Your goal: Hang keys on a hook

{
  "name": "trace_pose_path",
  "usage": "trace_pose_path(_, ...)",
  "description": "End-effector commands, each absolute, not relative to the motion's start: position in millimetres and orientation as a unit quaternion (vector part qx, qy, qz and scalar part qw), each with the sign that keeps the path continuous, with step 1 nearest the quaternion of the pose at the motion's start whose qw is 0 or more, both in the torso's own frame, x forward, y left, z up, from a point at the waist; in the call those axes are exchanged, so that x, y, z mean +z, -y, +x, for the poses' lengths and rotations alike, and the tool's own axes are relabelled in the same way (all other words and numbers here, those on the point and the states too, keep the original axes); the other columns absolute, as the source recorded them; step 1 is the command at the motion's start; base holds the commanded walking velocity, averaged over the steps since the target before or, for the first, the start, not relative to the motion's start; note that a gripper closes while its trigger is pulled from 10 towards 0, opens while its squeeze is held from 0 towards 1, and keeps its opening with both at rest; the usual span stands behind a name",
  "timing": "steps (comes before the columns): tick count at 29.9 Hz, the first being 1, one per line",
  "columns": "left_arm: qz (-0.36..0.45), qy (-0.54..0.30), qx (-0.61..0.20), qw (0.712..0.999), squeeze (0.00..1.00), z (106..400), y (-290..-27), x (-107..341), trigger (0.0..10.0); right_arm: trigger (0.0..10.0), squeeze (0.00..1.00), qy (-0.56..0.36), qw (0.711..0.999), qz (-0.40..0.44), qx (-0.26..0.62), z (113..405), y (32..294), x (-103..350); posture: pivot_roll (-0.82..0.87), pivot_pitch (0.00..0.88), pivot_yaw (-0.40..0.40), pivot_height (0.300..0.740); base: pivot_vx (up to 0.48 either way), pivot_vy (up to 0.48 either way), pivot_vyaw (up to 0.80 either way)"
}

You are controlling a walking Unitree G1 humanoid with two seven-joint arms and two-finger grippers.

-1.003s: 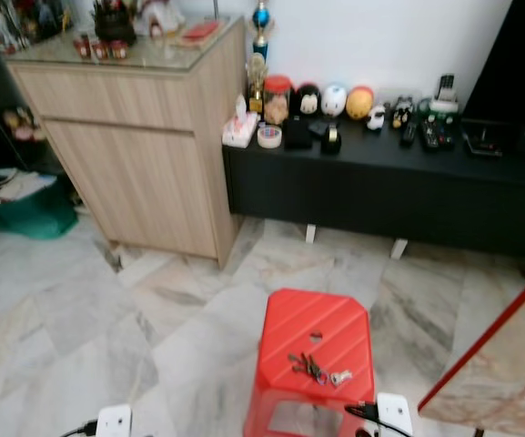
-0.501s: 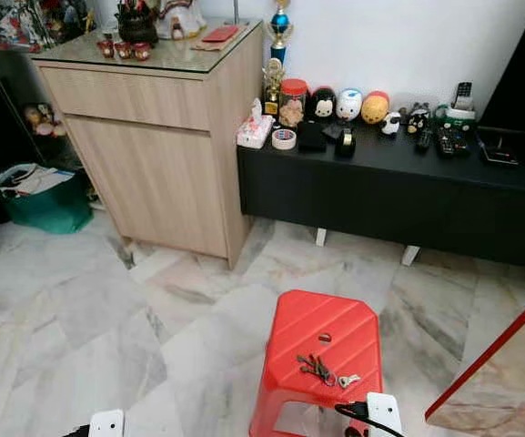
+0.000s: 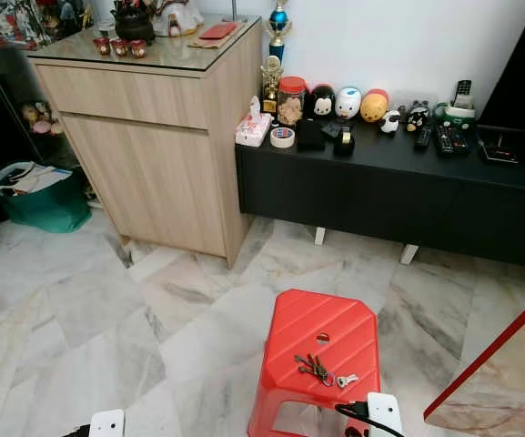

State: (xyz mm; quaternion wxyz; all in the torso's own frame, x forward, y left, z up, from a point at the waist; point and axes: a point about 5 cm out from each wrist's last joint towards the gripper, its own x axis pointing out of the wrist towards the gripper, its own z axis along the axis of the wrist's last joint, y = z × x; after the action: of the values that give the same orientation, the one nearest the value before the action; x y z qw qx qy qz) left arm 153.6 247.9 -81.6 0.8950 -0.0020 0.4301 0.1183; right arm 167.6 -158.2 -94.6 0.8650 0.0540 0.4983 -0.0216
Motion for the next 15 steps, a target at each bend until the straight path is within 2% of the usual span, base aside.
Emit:
trace_pose_path(1, 0.0, -0.441, 0.119, 0.89, 0.0, 149.5, -247.4, -83.9, 10.0, 10.0, 0.0, -0.498, 0.865, 0.058, -0.025, 166.8, 158.2, -95.0, 0.03, 0.0, -0.003, 0.74, 0.0, 0.0, 0.0)
trace_pose_path(8, 0.002, -0.442, 0.116, 0.89, 0.0, 149.6, -247.4, -83.9, 10.0, 10.0, 0.0, -0.492, 0.868, 0.053, -0.027, 167.8, 158.8, -94.3, 0.03, 0.0, -0.002, 0.74, 0.0, 0.0, 0.0)
trace_pose_path(15, 0.006, -0.438, 0.118, 0.891, 0.0, 149.8, -247.6, -83.5, 10.0, 10.0, 0.0, -0.448, 0.891, 0.033, -0.064, 173.5, 164.2, -89.6, 0.03, 0.0, -0.006, 0.74, 0.0, 0.0, 0.0)
